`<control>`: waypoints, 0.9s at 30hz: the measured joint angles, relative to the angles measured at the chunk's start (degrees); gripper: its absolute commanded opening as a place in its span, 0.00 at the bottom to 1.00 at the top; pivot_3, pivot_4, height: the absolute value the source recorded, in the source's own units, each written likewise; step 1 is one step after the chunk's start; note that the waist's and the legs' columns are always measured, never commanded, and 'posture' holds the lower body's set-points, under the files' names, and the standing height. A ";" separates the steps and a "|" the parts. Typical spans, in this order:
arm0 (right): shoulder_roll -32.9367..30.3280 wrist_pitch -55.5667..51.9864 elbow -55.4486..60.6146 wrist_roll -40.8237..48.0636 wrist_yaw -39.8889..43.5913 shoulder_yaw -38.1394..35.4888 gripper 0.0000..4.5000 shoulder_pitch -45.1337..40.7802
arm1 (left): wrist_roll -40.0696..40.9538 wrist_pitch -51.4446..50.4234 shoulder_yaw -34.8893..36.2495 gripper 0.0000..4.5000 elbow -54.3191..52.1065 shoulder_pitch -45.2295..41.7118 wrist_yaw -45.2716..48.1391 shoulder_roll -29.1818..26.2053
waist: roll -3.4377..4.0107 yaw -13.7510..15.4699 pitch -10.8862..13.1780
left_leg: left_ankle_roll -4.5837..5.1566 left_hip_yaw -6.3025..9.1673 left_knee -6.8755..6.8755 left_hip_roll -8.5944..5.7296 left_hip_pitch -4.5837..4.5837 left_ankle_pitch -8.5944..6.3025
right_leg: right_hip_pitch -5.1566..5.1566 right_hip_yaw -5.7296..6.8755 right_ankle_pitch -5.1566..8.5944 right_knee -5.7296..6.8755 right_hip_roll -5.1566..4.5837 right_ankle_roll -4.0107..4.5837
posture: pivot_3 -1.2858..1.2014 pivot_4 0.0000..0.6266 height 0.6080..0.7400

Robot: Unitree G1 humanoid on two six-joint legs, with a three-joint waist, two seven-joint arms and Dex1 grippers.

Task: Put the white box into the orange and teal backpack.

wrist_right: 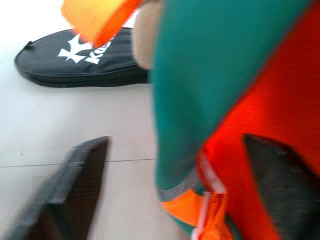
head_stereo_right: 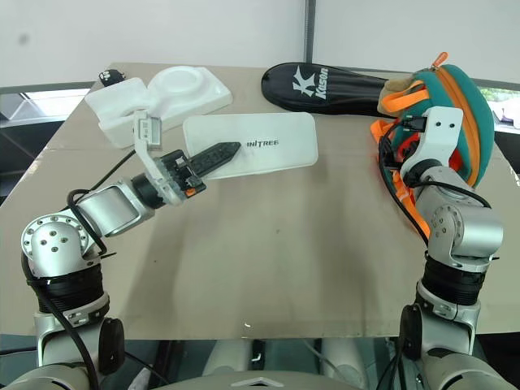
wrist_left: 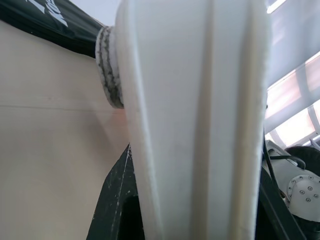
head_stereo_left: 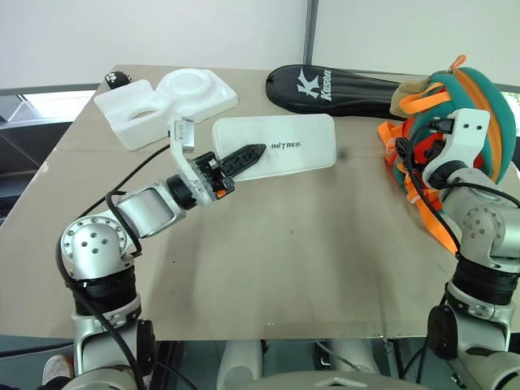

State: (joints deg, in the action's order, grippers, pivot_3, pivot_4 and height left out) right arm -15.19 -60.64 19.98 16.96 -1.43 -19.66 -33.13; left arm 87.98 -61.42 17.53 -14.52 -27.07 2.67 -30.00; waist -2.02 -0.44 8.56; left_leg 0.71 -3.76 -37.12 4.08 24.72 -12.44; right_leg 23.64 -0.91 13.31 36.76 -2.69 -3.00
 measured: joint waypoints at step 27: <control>0.86 35.40 -34.21 -5.61 10.96 9.15 0.01 -14.94 | -2.25 11.61 2.42 0.20 -3.51 3.69 -2.49 1.91 | 0.23 -0.60 0.18 | 0.00 -0.12 0.12 0.05 -0.05 0.00 | 0.04 -0.09 -0.01 -0.04 0.03 0.00 | 0.52 0.24 1.00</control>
State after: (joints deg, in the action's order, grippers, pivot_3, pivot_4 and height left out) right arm -14.32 -25.24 -14.23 11.35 9.52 -10.51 -48.06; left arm 85.73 -49.81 19.95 -18.03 -23.39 0.18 -28.09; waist -1.80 -1.04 8.74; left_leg 0.71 -3.88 -36.99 4.13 24.68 -12.44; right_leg 23.69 -1.00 13.30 36.72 -2.66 -3.01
